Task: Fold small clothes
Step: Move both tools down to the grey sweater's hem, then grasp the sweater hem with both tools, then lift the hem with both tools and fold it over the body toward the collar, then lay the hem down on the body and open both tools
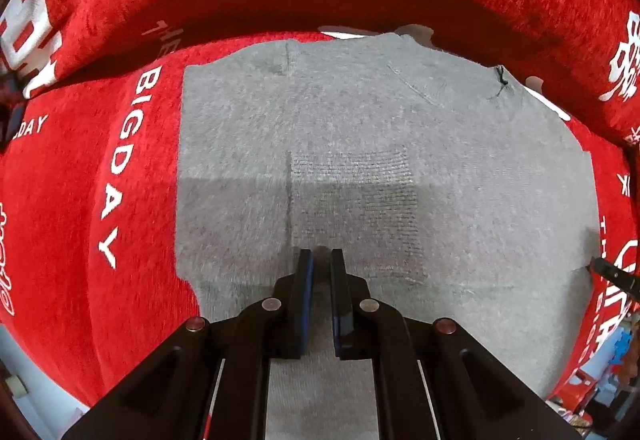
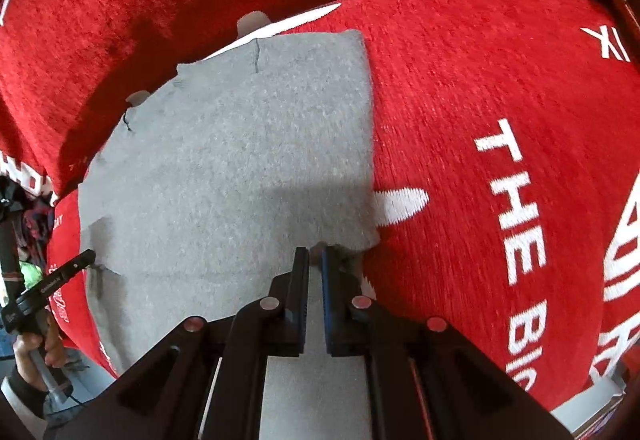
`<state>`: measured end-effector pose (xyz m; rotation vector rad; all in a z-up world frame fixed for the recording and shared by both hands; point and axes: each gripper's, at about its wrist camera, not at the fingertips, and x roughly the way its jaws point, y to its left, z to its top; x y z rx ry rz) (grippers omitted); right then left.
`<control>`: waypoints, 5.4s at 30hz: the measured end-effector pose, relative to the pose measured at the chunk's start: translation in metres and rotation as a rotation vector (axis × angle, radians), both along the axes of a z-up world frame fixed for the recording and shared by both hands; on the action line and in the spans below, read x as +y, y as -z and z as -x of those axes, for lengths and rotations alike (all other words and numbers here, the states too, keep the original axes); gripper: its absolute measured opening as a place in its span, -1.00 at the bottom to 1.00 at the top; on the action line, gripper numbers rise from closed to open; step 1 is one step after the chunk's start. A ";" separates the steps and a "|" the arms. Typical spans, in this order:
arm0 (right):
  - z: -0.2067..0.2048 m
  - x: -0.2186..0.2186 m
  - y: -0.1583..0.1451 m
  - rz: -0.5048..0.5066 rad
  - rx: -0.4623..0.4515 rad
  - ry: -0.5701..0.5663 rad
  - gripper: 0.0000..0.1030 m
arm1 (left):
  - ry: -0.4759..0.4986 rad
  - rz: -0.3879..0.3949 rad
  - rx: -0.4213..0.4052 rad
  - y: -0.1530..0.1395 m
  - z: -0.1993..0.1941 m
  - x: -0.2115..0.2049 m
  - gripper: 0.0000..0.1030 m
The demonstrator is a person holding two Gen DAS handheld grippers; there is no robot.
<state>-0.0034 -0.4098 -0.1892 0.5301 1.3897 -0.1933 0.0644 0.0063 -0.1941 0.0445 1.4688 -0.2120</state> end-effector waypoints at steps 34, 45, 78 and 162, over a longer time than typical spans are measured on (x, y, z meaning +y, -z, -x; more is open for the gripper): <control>0.016 0.040 -0.029 -0.054 0.013 0.014 -0.32 | 0.064 -0.079 0.017 -0.030 0.034 -0.002 -0.81; 0.013 0.050 -0.027 -0.067 0.011 0.006 -0.22 | 0.062 -0.136 -0.006 -0.036 0.039 -0.004 0.97; 0.085 0.095 -0.040 -0.136 -0.056 0.109 0.75 | 0.124 0.004 0.049 -0.041 0.091 0.042 0.97; 0.067 0.047 -0.036 -0.165 -0.096 0.087 -0.04 | 0.353 0.213 0.131 -0.007 0.089 0.056 0.71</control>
